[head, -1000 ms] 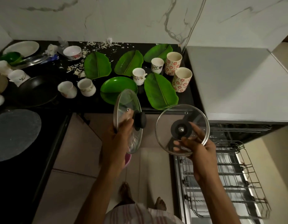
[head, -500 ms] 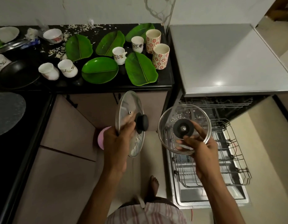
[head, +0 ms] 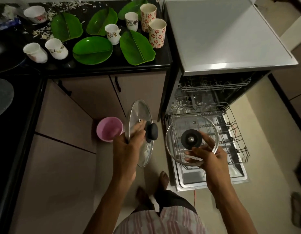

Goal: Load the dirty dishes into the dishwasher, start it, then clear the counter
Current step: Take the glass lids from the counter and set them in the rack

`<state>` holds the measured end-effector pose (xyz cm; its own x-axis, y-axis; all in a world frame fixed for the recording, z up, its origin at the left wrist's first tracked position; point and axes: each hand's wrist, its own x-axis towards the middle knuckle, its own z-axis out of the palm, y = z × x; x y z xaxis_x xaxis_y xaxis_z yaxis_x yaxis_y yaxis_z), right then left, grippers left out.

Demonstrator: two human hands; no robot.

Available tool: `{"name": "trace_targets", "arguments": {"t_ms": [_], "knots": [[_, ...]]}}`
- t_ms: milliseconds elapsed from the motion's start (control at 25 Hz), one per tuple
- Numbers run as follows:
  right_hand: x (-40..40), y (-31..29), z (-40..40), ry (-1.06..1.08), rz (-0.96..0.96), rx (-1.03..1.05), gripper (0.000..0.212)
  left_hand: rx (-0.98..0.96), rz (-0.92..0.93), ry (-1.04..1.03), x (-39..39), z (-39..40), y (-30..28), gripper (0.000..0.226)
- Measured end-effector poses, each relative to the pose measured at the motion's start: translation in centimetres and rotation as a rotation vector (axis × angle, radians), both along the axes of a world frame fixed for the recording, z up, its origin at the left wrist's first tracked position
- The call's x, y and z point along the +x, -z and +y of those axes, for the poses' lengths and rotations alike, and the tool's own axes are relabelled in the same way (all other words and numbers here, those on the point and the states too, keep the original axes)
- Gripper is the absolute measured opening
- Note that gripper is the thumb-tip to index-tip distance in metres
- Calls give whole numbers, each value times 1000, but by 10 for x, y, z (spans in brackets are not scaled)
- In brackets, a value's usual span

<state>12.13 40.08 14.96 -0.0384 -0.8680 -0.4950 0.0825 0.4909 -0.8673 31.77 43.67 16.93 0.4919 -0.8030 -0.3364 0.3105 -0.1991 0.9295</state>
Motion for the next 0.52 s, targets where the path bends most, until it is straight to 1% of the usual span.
{"name": "trace_targets", "arguments": {"t_ms": [240, 360, 520], "knots": [[-62, 3, 8, 31, 12, 10, 53, 3, 6, 15, -55, 6, 7, 27], [-110, 6, -3, -3, 83, -2, 53, 27, -4, 11, -96, -3, 16, 26], [-181, 11, -18, -43, 183, -24, 54, 63, 29, 3, -161, -15, 28, 25]]}}
